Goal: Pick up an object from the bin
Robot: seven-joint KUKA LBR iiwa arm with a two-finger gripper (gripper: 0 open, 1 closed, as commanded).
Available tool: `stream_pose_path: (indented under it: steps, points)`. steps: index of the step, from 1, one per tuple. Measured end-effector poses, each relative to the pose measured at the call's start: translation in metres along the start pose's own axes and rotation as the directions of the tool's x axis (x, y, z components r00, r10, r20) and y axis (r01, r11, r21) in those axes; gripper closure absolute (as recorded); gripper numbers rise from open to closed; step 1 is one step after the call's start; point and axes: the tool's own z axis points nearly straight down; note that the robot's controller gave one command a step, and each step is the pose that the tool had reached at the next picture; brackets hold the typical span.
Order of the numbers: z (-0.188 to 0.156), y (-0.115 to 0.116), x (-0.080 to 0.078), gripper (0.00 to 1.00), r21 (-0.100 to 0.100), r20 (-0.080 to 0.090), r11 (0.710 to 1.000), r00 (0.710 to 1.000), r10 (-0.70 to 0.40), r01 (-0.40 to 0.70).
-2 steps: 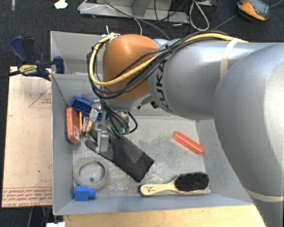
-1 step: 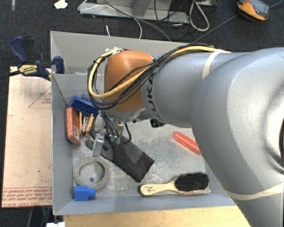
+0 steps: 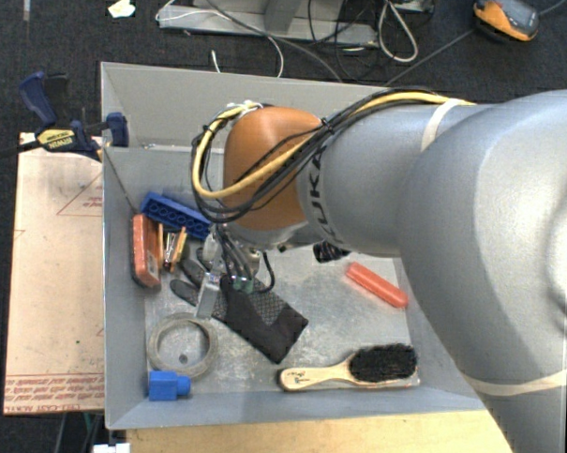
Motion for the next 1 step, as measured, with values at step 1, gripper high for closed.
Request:
stream_pose_path:
  steps: [1]
  points:
    - [0.0114,-0.0263,-0.0077,0.0,-0.002,0.001,0.957,0.957,-0.289,0.289]
